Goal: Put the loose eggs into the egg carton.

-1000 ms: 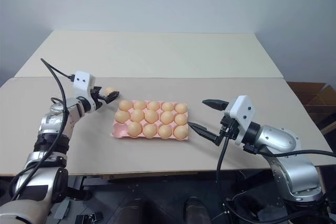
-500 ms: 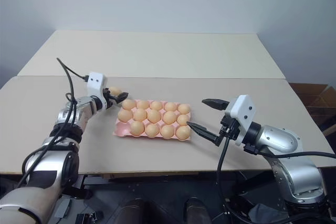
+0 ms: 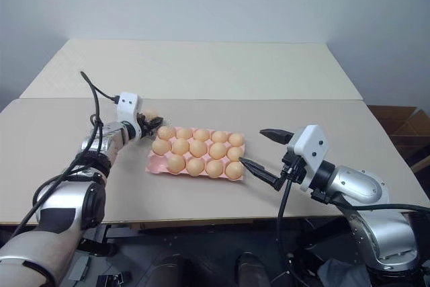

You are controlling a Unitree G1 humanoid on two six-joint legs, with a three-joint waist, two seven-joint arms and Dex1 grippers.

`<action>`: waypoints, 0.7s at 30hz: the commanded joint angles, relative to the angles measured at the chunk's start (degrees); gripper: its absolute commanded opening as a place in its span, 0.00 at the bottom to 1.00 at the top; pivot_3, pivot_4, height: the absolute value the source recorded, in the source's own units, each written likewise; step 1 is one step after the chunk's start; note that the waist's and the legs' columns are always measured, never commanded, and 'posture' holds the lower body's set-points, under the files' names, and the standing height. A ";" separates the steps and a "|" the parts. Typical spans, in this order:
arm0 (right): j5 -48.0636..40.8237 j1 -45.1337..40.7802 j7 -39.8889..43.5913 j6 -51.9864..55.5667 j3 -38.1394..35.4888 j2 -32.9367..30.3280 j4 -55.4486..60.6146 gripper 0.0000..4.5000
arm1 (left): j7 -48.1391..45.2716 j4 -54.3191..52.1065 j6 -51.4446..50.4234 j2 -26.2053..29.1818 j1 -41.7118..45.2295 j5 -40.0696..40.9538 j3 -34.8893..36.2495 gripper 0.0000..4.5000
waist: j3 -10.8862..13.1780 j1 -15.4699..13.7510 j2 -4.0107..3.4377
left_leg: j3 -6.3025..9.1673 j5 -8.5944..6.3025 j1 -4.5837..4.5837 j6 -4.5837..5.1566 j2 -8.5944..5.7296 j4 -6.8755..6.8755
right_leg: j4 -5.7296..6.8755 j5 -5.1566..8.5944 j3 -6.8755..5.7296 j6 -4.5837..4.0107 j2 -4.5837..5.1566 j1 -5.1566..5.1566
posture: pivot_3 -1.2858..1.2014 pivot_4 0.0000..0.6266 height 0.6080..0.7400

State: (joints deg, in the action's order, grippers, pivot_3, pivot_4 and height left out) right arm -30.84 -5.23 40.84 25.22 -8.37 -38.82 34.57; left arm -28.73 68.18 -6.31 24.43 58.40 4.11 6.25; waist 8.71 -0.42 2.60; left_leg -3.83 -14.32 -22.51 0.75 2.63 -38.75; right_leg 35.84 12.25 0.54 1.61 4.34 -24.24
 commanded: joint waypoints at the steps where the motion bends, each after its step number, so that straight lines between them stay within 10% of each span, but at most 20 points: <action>1: -1.44 0.30 -0.82 -0.18 -1.50 0.39 2.65 1.00 | -0.12 -5.38 2.34 2.57 -0.72 -0.19 0.56 0.49 | 0.00 0.00 0.00 | 0.00 0.00 0.00 0.00 0.00 0.00 | 0.00 0.00 0.00 0.00 0.00 0.00 | 0.52 0.24 1.00; 12: -1.72 1.29 -1.41 -0.11 -1.29 0.37 3.75 1.00 | -29.42 -59.56 -15.59 19.07 -32.42 16.64 3.06 0.49 | 0.01 1.20 -0.06 | -0.07 -0.05 0.06 0.03 0.16 0.09 | 0.03 0.02 0.09 -0.06 0.01 -0.05 | 0.52 0.24 1.00; 21: -1.49 1.61 -1.40 -0.46 -1.24 0.34 3.63 1.00 | -33.41 -73.54 -21.65 20.49 -43.25 24.71 3.91 0.49 | 0.01 -0.19 -0.08 | -0.13 -0.01 0.21 0.03 0.19 -0.04 | 0.07 0.34 0.09 -0.46 0.01 0.03 | 0.52 0.24 1.00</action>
State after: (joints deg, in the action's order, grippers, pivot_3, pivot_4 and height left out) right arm -31.77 -3.49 39.70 25.58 -8.16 -38.45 36.35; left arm -62.51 -2.81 -27.73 45.07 14.84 27.39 9.59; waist 8.72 -0.60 2.52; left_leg -3.96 -14.33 -22.31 0.78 2.82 -38.79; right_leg 35.91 12.58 0.63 1.15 4.33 -24.21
